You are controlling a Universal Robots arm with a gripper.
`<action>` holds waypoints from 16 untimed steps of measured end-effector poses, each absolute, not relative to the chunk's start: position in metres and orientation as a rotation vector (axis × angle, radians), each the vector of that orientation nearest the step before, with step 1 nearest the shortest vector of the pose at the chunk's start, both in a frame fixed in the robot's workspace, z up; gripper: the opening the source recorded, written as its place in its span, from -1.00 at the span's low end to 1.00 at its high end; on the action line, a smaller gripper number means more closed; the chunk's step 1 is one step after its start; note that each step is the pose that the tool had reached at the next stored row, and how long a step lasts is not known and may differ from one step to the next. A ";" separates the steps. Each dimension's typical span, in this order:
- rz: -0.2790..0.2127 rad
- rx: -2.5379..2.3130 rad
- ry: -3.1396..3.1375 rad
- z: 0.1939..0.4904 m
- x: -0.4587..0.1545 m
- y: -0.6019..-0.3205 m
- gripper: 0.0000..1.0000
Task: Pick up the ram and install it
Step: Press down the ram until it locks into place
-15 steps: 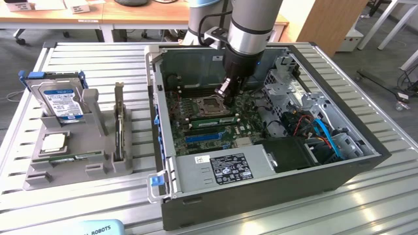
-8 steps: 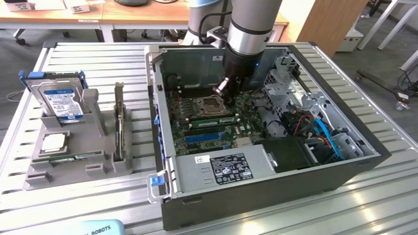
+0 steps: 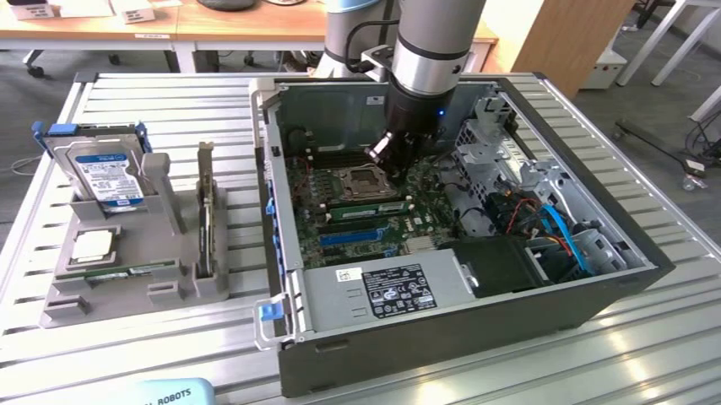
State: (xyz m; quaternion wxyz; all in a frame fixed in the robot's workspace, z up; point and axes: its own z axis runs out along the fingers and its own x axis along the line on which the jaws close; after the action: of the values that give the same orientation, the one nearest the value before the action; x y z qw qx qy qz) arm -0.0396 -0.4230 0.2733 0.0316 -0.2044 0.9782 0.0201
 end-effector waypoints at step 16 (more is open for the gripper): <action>0.083 -0.595 3.088 0.273 -0.040 -0.423 -0.80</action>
State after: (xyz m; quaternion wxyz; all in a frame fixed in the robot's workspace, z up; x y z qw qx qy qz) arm -0.0396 -0.4230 0.2733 -0.0020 -0.1890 0.9816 0.0265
